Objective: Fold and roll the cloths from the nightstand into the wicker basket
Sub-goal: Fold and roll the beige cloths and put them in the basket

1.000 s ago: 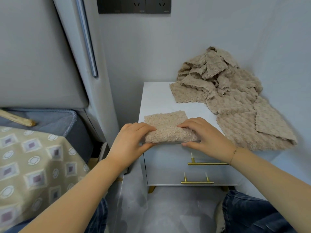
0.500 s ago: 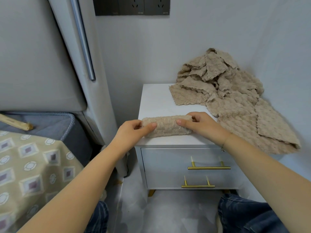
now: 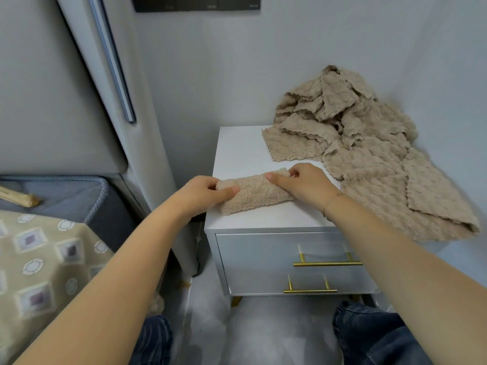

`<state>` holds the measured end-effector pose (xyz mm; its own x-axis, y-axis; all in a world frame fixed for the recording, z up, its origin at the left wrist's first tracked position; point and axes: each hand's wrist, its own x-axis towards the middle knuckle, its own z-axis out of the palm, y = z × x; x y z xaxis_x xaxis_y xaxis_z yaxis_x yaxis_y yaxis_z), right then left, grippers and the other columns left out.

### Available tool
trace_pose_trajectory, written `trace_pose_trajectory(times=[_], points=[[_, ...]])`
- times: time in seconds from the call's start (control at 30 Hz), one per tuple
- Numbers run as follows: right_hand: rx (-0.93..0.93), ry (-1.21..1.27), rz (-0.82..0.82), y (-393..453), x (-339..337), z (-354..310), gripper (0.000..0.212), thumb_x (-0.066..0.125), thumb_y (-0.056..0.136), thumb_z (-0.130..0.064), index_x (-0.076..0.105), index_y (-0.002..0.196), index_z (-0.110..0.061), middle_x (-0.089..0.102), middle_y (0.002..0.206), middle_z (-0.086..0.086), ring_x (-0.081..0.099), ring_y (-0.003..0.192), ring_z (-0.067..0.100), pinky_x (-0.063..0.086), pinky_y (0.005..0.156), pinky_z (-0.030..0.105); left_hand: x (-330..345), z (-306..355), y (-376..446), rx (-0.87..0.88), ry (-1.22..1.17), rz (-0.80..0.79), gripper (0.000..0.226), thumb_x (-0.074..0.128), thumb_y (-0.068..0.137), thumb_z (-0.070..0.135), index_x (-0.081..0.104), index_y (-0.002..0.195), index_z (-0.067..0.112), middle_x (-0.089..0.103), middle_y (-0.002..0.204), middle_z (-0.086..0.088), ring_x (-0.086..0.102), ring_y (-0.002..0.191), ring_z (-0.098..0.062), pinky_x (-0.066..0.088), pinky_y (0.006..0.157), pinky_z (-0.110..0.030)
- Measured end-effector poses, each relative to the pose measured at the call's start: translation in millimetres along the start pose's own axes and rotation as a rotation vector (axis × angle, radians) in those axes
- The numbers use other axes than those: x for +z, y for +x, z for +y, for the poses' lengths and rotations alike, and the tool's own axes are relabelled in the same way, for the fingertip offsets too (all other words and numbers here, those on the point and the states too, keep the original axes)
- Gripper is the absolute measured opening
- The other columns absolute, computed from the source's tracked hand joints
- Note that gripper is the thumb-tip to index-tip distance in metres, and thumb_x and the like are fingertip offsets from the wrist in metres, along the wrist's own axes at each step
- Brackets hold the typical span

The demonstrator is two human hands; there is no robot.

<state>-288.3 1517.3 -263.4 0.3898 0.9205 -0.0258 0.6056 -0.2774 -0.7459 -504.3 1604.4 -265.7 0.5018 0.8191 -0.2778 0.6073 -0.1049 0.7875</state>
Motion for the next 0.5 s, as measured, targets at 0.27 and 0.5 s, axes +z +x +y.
trace_pose_trajectory(times=[0.27,0.5], points=[[0.075,0.214,-0.126,-8.2,-11.1,-5.8,0.049,0.07,0.079,-0.053,0.039,0.065,-0.017,0.037,0.064,-0.001,0.039,0.063,0.015,0.027,0.061,0.027,-5.6,13.3,-18.5,0.015,0.018,-0.115,0.031,0.075,0.078,0.042,0.07,0.1,0.021,0.073,0.098,0.005,0.068,0.095,-0.012,0.05,0.095,-0.03],[0.197,0.847,-0.14,-44.8,-34.4,-9.3,0.056,0.075,0.079,-0.023,0.057,0.123,0.006,0.063,0.123,0.021,0.062,0.113,0.029,0.053,0.095,0.044,13.2,34.8,-44.1,-0.037,-0.36,-0.215,0.03,0.076,0.079,0.022,0.062,0.102,0.007,0.072,0.101,-0.011,0.069,0.086,-0.018,0.058,0.079,-0.025]])
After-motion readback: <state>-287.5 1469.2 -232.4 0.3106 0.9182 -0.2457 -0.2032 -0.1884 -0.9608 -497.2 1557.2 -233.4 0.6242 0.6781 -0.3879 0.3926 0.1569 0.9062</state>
